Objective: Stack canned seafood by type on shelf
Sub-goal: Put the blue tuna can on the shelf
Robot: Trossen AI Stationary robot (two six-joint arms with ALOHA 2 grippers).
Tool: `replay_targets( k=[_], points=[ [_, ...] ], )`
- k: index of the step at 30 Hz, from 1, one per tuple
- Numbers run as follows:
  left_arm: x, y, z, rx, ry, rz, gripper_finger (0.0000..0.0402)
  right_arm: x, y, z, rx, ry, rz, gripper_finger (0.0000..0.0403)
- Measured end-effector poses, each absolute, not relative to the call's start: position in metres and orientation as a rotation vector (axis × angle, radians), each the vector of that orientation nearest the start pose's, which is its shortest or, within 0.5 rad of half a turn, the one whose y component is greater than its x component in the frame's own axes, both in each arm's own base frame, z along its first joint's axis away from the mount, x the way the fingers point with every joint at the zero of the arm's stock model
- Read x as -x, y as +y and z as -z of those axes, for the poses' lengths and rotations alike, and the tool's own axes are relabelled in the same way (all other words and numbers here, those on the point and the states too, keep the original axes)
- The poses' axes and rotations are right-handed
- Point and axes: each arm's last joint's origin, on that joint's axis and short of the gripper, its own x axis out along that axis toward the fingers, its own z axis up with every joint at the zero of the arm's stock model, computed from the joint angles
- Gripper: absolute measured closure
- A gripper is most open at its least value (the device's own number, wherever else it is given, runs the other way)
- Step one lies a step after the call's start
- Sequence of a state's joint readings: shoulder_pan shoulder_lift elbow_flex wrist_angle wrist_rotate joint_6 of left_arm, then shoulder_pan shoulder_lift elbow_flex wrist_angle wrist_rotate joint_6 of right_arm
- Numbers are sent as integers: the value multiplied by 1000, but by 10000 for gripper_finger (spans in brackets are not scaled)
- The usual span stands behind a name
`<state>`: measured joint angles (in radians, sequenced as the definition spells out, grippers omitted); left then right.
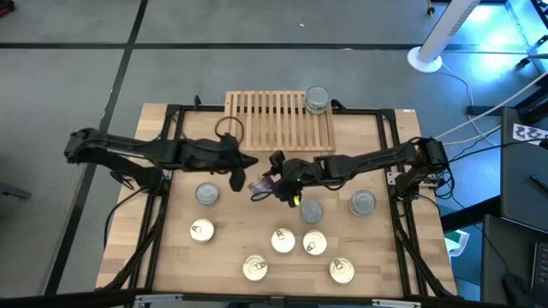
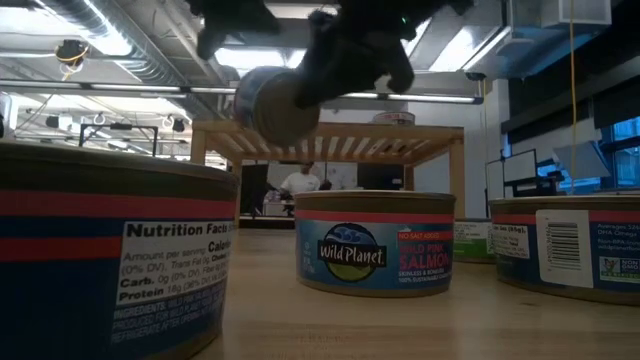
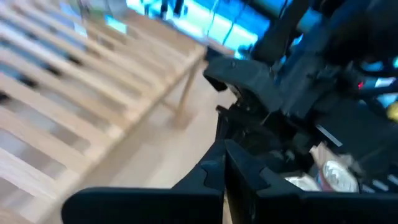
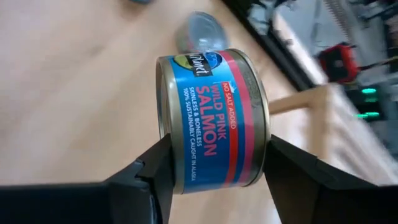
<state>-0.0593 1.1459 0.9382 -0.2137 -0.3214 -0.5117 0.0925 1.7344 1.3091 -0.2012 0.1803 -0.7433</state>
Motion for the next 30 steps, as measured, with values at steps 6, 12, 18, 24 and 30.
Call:
replay_targets(
  k=[6, 12, 18, 24, 30],
  points=[
    [-233, -3, -331, 357, 261, -394, 401, -393, 27, -287, 933, 633, -38, 203],
    [-230, -2, -333, 288, 256, -411, 401, -397, 24, -308, 1085, 628, 94, 202],
    [-230, -1, -335, 240, 244, -441, 401, -399, 17, -316, 1228, 646, 218, 202],
    [-236, -1, -333, 201, 240, -436, 401, -404, -2, -317, 1290, 646, 260, 201],
    [-245, -1, -324, 148, 291, -438, 401, -408, -33, -310, 1280, 701, 312, 201]
  ],
)
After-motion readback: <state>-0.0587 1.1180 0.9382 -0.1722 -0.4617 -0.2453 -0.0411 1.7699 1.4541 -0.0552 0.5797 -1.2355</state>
